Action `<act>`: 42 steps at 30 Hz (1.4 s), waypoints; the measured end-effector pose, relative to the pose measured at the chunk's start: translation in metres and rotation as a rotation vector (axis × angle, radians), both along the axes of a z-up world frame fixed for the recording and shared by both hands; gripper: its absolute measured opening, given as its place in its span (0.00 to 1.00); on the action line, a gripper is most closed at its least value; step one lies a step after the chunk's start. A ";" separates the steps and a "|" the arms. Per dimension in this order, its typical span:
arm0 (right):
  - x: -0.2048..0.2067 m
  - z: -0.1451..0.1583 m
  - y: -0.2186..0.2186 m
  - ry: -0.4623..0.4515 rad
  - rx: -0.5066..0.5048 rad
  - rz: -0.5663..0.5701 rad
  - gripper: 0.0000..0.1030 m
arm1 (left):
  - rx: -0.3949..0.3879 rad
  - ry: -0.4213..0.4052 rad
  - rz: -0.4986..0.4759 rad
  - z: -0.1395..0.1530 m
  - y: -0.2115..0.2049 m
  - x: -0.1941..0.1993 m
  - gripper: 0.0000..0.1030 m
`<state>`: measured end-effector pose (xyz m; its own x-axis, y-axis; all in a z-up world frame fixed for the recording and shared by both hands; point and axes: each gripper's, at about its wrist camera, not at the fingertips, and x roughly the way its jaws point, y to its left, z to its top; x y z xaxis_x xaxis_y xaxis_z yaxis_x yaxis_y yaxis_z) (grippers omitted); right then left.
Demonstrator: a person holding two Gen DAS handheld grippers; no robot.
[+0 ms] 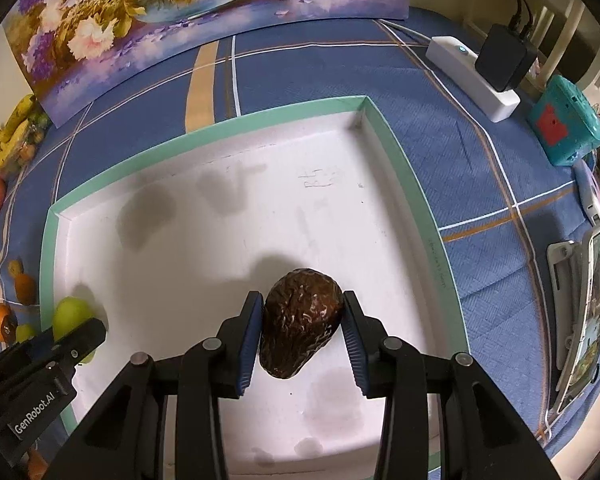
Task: Organize fruits
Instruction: 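Lower the green fruit into the white tray with the left tool while the right tool releases the avocado there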
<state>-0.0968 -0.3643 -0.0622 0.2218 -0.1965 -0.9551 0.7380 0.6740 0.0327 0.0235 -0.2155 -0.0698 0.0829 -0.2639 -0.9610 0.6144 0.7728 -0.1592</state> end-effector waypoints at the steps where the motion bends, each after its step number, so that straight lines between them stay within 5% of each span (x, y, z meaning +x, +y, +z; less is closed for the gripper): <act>1: 0.000 0.000 0.001 0.001 -0.002 0.002 0.40 | 0.001 0.001 -0.001 0.000 -0.002 0.000 0.40; 13: 0.005 -0.001 0.003 0.009 -0.015 0.032 0.40 | -0.007 0.010 -0.009 0.001 -0.004 0.005 0.44; 39: -0.009 0.047 0.011 -0.095 -0.073 0.021 0.40 | -0.037 -0.111 -0.010 0.054 0.015 0.009 0.45; 42: -0.009 0.046 0.012 -0.091 -0.068 0.020 0.40 | -0.029 -0.109 0.020 0.053 0.022 0.015 0.56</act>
